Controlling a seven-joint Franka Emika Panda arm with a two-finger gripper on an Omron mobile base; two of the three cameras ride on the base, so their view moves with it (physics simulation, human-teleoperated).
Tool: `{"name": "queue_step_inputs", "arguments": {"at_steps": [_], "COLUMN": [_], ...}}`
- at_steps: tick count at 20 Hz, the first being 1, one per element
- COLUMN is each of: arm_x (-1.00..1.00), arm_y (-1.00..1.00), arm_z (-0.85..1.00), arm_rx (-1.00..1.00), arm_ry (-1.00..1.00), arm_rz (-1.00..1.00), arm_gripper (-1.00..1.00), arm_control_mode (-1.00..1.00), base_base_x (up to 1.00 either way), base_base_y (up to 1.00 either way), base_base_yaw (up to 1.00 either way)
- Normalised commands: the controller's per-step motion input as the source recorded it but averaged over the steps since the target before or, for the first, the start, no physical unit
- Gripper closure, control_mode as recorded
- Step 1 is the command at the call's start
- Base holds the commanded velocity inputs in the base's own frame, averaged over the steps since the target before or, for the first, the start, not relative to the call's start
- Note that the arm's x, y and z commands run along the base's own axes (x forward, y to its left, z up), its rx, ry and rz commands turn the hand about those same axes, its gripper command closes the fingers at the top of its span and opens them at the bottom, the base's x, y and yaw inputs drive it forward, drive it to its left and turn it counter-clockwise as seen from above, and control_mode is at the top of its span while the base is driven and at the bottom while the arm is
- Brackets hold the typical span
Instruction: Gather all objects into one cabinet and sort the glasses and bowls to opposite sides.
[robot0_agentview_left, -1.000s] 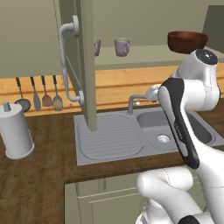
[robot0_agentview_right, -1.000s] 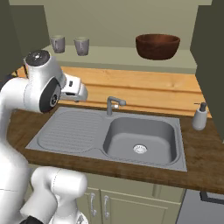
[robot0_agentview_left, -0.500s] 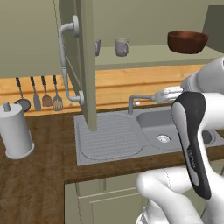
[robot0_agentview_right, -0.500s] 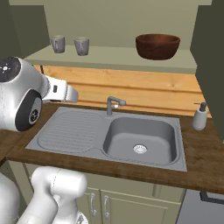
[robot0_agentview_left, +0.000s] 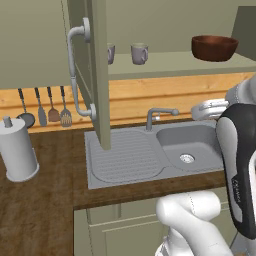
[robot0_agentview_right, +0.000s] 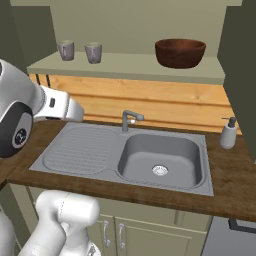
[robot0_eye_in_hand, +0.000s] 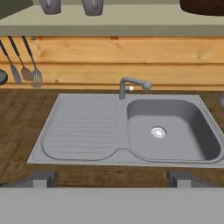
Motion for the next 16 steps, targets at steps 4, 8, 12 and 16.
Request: {"name": "queue_step_inputs", "arguments": {"at_steps": [4,8,12,16], "arm_x": [-0.26,0.00,0.00,0.00], "arm_y": [0.00,0.00,0.00,0.00], "arm_z": [0.00,0.00,0.00,0.00], "arm_rx": [0.00,0.00,0.00,0.00], "arm_ry": [0.01,0.00,0.00,0.00], "arm_rz": [-0.01,0.00,0.00,0.00], "arm_gripper": [-1.00,-1.00,-1.00,-1.00], "arm_control_mode": [-1.00,-1.00,-1.00,-1.00], "base_base_x": [0.00,0.00,0.00,0.00], "base_base_y": [0.00,0.00,0.00,0.00], "base_base_yaw": [0.00,0.00,0.00,0.00]}}
